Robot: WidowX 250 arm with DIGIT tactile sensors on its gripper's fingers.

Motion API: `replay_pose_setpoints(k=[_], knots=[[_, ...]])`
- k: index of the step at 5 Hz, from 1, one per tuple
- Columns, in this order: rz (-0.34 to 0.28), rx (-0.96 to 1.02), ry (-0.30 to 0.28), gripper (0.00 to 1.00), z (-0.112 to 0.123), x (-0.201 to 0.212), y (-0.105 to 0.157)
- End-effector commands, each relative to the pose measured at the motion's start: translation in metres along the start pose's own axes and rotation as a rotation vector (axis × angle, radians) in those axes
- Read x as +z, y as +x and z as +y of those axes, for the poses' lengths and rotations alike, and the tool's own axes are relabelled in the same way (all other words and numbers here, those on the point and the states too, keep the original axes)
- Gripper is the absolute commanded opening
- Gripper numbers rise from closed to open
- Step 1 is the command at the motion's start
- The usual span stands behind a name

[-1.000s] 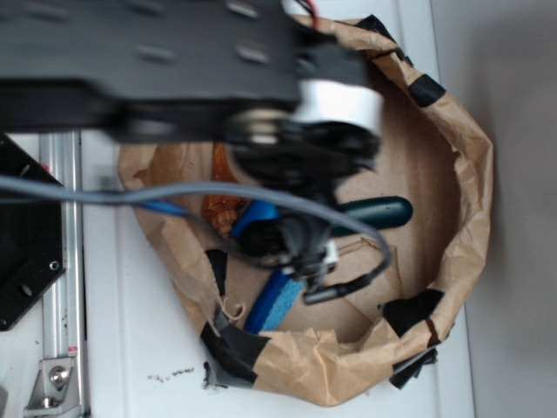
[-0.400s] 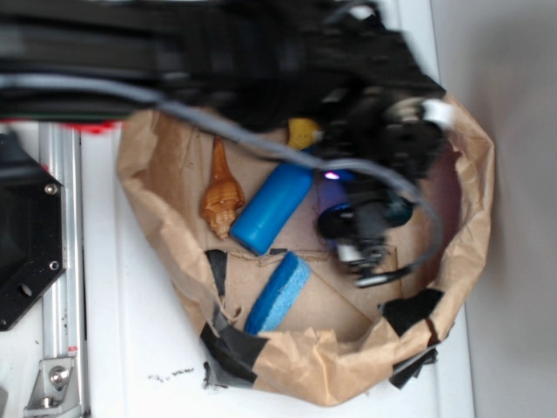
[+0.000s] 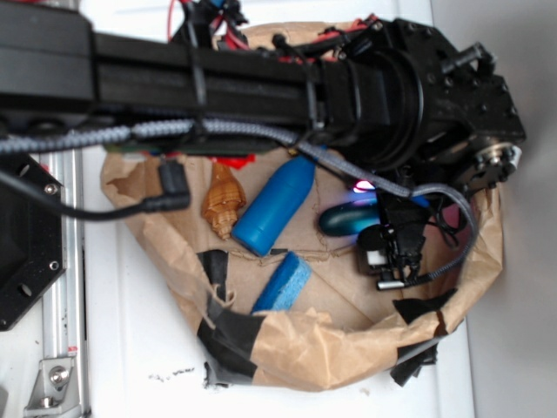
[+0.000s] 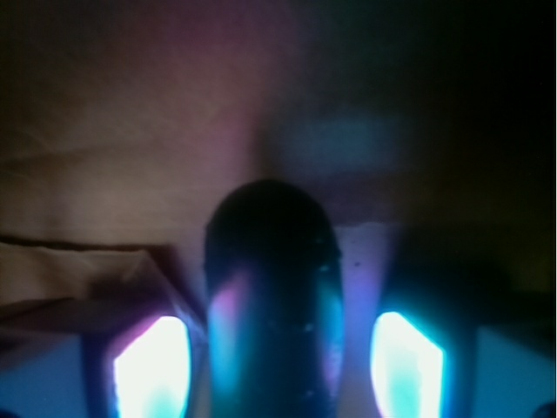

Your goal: Grab the plastic pickle.

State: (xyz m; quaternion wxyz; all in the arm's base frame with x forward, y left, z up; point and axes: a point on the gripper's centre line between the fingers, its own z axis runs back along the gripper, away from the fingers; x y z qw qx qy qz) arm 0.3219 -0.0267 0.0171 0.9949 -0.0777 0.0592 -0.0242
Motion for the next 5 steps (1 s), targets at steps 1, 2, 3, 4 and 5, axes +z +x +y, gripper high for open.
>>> replay_pose_setpoints(k=[1,2,3,4,5], knots=[[-0.115,-0.11,0.021,0.0,-0.018,0.021,-0.017],[-0.253,-0.181,0.005,0.0,-0.002,0.071,-0.037],[-0.302,-0.238,0.061,0.0,0.005,0.121,-0.058],[-0.375,-0.232,0.055,0.0,-0.007,0.167,-0.067],[-0.366,-0.204,0.058,0.0,-0.013,0.175,-0.065]])
